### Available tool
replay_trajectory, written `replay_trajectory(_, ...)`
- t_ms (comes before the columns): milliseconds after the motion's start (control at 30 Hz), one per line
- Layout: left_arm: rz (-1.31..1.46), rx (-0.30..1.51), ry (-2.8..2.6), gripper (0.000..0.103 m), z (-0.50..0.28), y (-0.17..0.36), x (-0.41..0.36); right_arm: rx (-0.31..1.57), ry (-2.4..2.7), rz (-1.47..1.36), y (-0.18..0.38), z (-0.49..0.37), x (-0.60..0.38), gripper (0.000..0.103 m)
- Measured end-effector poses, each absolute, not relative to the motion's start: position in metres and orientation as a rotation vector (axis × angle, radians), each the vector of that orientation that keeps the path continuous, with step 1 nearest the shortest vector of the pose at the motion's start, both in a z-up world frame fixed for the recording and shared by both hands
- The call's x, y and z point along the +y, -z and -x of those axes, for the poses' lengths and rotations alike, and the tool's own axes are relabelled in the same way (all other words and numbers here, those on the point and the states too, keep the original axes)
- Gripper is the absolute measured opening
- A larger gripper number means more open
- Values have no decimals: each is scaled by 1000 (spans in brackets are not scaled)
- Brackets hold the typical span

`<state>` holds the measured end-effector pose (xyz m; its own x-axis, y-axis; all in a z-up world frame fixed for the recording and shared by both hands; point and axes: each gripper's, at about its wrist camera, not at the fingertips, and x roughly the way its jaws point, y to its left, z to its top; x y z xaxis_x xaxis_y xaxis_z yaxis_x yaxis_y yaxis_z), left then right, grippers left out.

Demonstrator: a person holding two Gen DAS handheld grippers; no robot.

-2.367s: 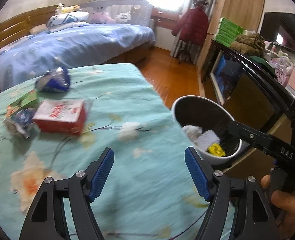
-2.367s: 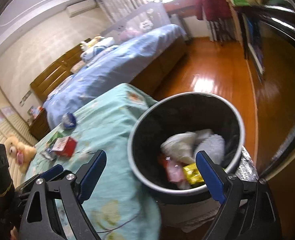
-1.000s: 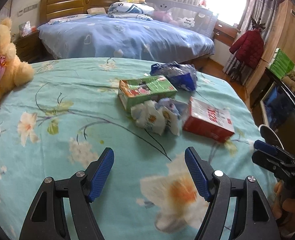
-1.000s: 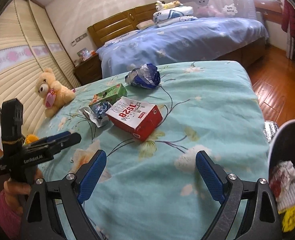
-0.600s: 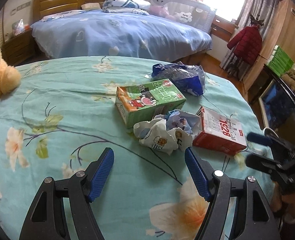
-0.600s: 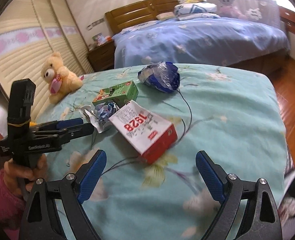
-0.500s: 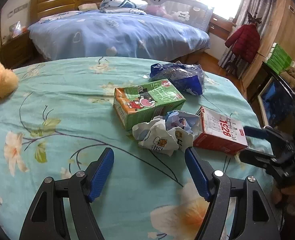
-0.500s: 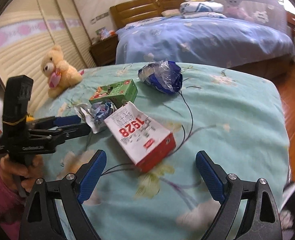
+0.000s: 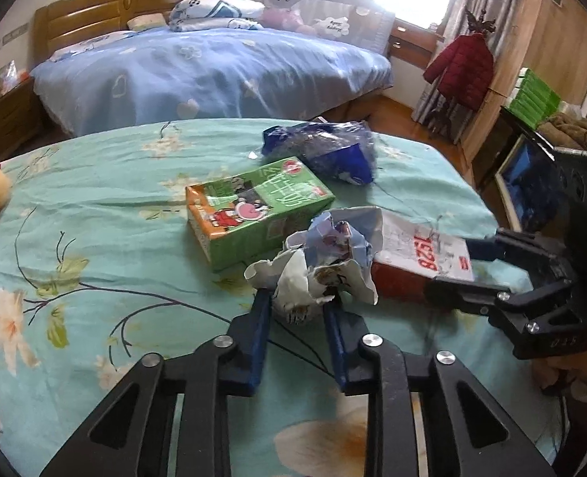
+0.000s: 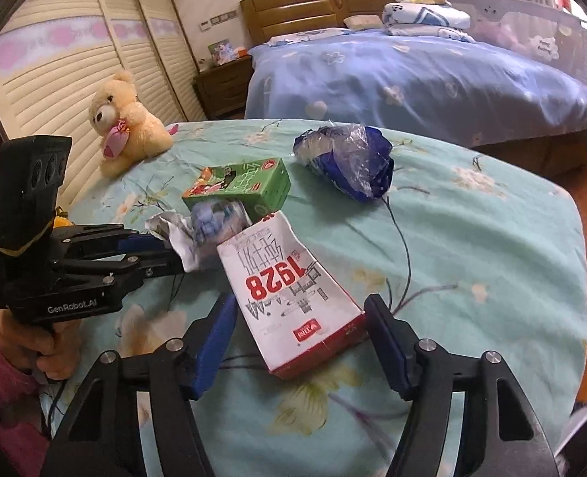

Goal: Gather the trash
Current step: 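Grasp the crumpled blue-white wrapper with the left tool while the right grasps the red-white carton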

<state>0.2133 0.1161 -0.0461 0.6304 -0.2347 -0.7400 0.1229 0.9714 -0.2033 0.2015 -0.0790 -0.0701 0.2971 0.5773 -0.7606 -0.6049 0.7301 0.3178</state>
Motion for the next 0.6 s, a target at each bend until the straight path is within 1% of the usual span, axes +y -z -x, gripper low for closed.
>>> replay_trajectory(33, 137, 859, 205, 20, -210, 45, 116, 998, -769, 24, 70, -198, -81, 64)
replay_trajectory(133, 146, 854, 212, 19, -198, 43, 116, 999, -700, -29, 68, -184, -93, 63)
replay_trajectory(367, 184, 848, 207, 19, -162, 39, 116, 972, -465, -150, 59, -145, -125, 62)
replay_trajectory(500, 200, 852, 208, 19, -146, 38, 112, 955, -343, -160, 56, -121, -132, 62)
replay_trajectory(600, 213, 860, 212, 19, -138, 37, 110, 952, -352, -156, 54, -117, -132, 63)
